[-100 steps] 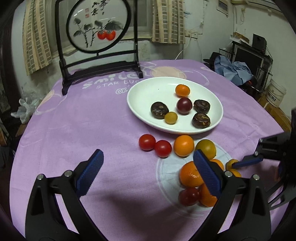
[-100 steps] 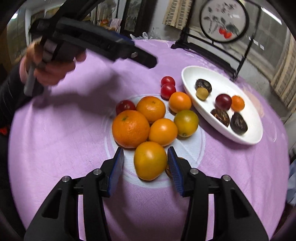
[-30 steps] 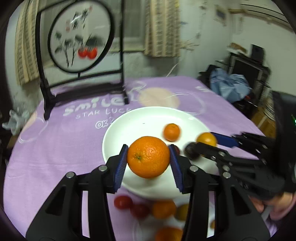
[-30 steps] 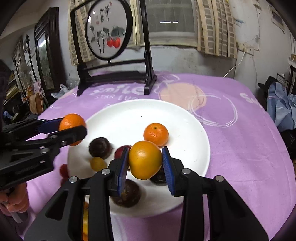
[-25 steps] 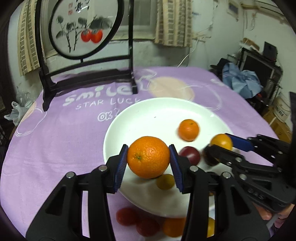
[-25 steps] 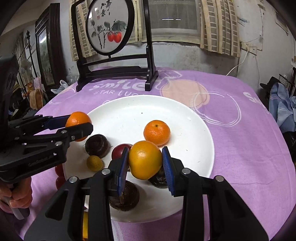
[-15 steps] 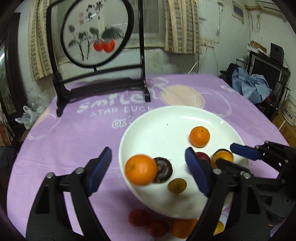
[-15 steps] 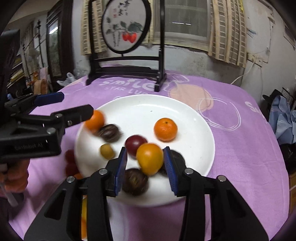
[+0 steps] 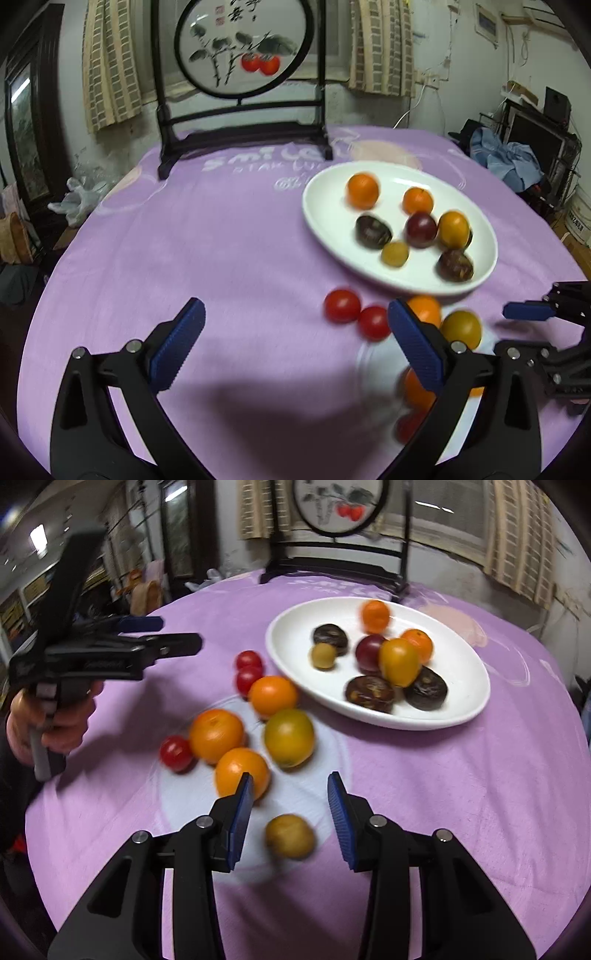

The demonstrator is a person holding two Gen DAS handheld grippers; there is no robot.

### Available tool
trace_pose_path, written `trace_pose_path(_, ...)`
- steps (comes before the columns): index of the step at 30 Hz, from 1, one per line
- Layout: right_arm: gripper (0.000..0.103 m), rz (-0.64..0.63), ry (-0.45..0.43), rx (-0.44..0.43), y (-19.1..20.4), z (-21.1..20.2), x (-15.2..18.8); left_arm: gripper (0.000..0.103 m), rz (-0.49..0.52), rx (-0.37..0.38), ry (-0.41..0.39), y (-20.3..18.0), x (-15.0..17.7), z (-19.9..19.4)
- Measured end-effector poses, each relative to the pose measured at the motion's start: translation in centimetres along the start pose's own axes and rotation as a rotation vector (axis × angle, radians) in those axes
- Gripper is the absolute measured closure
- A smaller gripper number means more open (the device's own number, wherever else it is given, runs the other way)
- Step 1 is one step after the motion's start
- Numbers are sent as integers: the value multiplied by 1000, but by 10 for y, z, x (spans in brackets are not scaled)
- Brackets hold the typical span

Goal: Organize fruits
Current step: 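Move the right gripper to a small yellow fruit while the left gripper reaches a red cherry tomato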

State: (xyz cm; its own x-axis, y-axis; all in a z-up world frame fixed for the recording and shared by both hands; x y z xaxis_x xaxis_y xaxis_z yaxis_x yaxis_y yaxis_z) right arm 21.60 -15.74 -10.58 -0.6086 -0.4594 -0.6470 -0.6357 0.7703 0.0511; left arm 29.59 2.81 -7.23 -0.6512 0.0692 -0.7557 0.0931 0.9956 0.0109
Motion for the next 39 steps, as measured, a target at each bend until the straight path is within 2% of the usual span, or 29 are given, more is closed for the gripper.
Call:
trace_pose_path(6,61,-17,12,-15,5,-5,7,2,5,-38,2,6,9,-6)
trace_pose_path(9,61,-24,28,8,3,-5,13,2,12,-56,0,7,9,-6)
trace_pose_path(16,61,-13,66,31,-4,4,23,2,8,-59,-4,11,8,-8)
trace_pose_path(19,73,-23,87,44,-4,9,29,2,2,-62,-3,13,9,-8)
trace_pose_path(25,74,39,36,1,-9,0,22,2,-6,-61,11,16,13,-7)
trace_pose_path(26,74,59,26,0,-11,-2,20,2,-7,-52,17,16,14,-6)
trace_pose_path(29,74,112,16,9,-23,-3,17,2,16,39,45,5,21,-8)
trace_pose_path(32,74,157,28,-3,-28,-2,18,5,119,162,73,-22,35,-15)
trace_pose_path(34,74,181,40,-22,-30,0,18,12,178,199,77,-36,44,-19)
trace_pose_path(37,74,172,40,-2,-29,1,18,24,245,277,112,-57,61,-22)
trace_pose_path(39,74,172,41,-5,-28,1,19,29,273,284,129,-65,67,-20)
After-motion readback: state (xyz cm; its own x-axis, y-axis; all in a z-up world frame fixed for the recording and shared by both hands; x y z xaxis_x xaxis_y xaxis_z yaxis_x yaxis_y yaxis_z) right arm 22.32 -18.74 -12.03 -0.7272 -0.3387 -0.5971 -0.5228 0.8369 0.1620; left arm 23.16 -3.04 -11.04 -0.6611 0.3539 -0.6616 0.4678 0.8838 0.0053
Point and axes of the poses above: each gripper's, at about its wrist camera, not at the fingertips, and z roughly the way its jaws point, y to its left, x to its underside, the point moved 9 cm from there along z, roughly the way its jaws point
